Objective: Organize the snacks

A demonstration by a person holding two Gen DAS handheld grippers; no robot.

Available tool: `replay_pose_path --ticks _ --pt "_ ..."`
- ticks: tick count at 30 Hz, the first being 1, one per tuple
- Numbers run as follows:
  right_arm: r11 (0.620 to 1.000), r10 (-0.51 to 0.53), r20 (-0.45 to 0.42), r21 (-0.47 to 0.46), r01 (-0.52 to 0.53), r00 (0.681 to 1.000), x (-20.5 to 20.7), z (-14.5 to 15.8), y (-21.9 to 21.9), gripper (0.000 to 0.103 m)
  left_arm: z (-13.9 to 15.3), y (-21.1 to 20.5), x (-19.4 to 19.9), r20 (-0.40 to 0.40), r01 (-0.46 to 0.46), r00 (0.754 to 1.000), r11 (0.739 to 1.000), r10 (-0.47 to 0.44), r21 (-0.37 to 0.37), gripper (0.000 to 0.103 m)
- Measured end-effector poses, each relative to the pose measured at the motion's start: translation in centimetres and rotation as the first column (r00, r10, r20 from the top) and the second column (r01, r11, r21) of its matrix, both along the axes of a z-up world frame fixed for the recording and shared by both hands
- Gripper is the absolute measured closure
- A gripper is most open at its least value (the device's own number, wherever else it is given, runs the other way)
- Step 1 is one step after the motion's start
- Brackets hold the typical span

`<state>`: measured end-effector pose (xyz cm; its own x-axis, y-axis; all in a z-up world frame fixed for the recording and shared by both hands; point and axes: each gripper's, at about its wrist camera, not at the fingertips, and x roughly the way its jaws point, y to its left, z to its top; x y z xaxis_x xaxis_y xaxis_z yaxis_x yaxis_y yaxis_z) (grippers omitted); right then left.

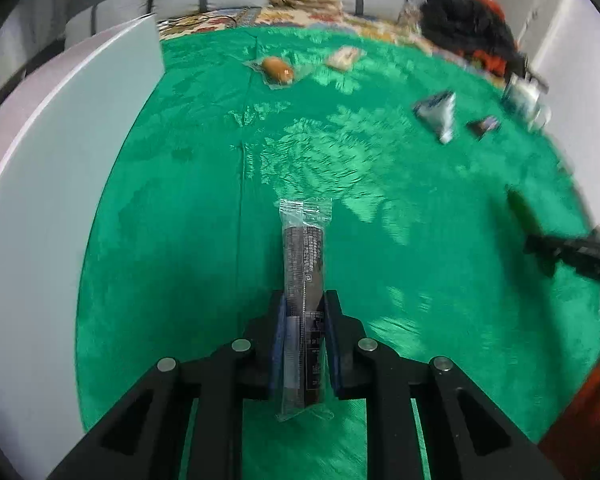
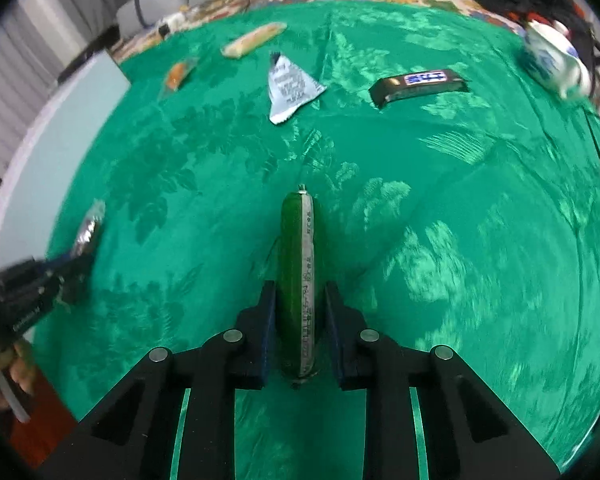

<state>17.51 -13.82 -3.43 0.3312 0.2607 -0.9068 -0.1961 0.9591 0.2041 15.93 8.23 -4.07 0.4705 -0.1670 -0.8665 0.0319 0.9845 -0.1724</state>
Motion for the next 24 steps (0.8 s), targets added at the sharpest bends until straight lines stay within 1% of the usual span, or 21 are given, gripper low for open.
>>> replay_pose_path --ticks 3,6,9,10,13,15,16,17,18,19,21,24 --pt "0.989 -0.053 -0.011 0.141 0.054 0.999 -1.3 1.2 -1.0 0.079 2.0 0.7 -2.4 0.031 -0.040 0.999 0.993 0.044 -0.113 0.085" --pt "0.968 -0.082 -0.005 0.238 0.081 0.997 -1.8 3.4 -0.6 0.079 4.5 1.4 -4.2 0.071 -0.054 0.995 0.983 0.067 -0.175 0.085" --pt "0.950 -0.053 0.028 0.308 0.042 0.998 -2.3 6.4 1.7 0.079 7.8 2.9 -5.4 0.123 -0.061 0.988 0.974 0.089 -0.217 0.085" --pt "0.944 -0.037 0.044 0.330 0.020 0.998 -2.4 7.5 2.9 0.079 9.4 4.1 -5.9 0.152 -0.069 0.983 0.970 0.107 -0.233 0.085" --pt "0.919 0.024 0.105 0.389 -0.063 0.994 -3.1 11.4 7.0 0.079 12.7 7.5 -6.8 0.203 -0.101 0.967 0.961 0.155 -0.256 0.085" --pt "0.898 0.066 0.142 0.422 -0.120 0.988 -3.4 13.7 10.2 0.079 14.5 10.6 -7.3 0.228 -0.139 0.953 0.957 0.198 -0.253 0.085" --pt "0.886 0.089 0.157 0.438 -0.150 0.984 -3.4 14.7 12.0 0.079 15.1 11.9 -7.4 0.239 -0.159 0.946 0.958 0.217 -0.239 0.085" --pt "0.873 0.115 0.169 0.454 -0.181 0.979 -3.5 15.6 14.0 0.079 15.6 13.9 -7.6 0.252 -0.193 0.937 0.960 0.242 -0.205 0.085" --pt "0.862 0.135 0.175 0.464 -0.203 0.975 -3.6 16.2 15.4 0.079 15.7 15.1 -7.8 0.255 -0.218 0.931 0.959 0.260 -0.183 0.085" --pt "0.850 0.166 0.180 0.473 -0.233 0.970 -3.6 16.9 17.8 0.079 15.8 16.5 -7.9 0.253 -0.245 0.926 0.956 0.280 -0.163 0.085" --pt "0.839 0.206 0.188 0.472 -0.272 0.960 -3.6 17.4 21.0 0.079 15.4 19.7 -8.2 0.240 -0.299 0.915 0.945 0.324 -0.133 0.085" --pt "0.821 0.279 0.198 0.458 -0.340 0.940 -4.1 17.3 26.6 0.079 14.3 23.6 -8.5 0.219 -0.372 0.899 0.925 0.380 -0.077 0.085"
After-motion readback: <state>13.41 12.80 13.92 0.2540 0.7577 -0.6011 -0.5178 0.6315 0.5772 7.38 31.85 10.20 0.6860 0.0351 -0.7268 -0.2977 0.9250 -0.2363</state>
